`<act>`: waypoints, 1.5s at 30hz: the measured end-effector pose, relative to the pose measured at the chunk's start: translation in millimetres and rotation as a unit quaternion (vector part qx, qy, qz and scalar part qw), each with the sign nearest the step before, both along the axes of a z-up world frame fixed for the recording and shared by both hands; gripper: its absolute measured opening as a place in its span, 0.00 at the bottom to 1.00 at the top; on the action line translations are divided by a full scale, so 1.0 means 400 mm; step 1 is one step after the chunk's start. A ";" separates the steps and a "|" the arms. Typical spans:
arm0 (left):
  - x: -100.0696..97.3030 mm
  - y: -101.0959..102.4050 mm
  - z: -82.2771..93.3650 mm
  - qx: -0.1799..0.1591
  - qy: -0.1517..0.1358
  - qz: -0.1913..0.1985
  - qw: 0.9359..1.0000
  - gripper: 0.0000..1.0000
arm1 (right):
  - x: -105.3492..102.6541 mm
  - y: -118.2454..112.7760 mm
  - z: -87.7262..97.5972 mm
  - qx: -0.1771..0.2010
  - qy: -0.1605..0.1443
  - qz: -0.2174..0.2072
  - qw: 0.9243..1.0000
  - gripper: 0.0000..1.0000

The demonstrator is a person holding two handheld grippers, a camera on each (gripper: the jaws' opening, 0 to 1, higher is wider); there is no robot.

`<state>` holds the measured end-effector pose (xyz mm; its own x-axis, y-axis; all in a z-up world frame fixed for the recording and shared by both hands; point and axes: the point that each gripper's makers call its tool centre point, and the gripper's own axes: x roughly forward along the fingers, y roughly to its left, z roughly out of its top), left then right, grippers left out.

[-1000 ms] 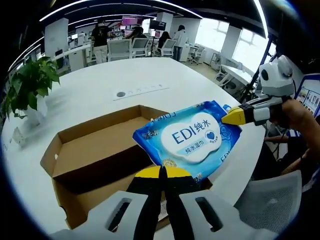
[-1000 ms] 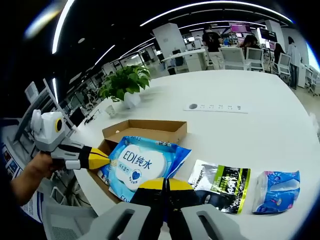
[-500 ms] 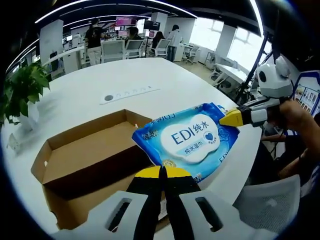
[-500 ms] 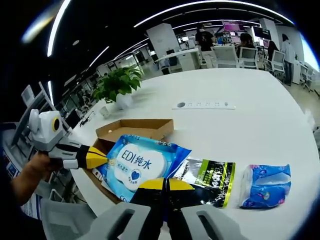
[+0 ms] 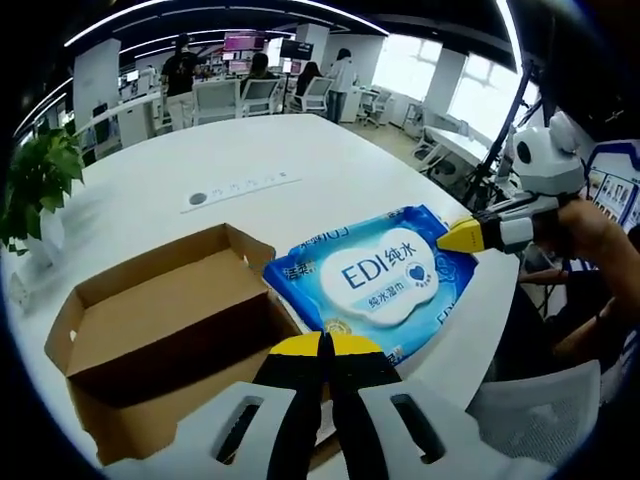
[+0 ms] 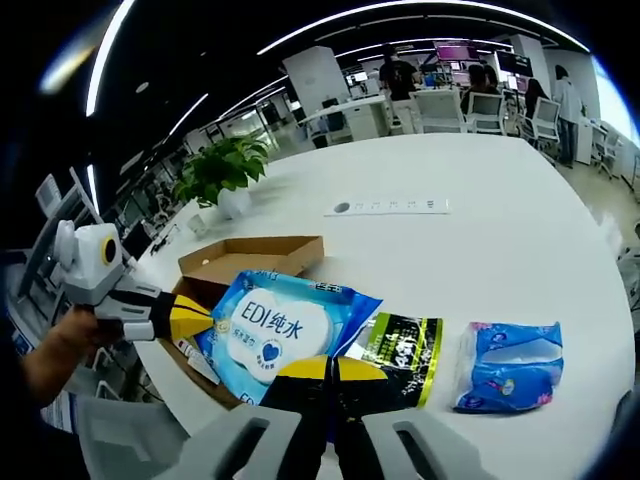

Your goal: Operate the shoe box by opening the lid, removing the specified soft item, and placing it in the target area until the item is outside and the box remains undamaged.

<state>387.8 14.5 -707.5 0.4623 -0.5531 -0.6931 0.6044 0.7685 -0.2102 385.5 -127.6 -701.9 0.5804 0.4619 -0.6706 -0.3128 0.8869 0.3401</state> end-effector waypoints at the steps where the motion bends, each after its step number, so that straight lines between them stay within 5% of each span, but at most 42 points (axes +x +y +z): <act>1: 0.001 -0.007 -0.003 -0.001 0.000 -0.001 1.000 0.00 | 0.001 -0.005 -0.002 0.000 0.000 -0.001 1.000 0.00; 45: 0.070 -0.135 -0.171 0.017 0.031 -0.029 0.999 0.00 | 0.085 -0.127 -0.178 -0.029 0.027 -0.009 0.999 0.00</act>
<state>415.7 -39.4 -776.1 0.3866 -0.5525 -0.7385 0.6343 0.7405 -0.2220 419.6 -178.3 -773.3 0.5503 0.4115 -0.7265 -0.2791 0.9107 0.3044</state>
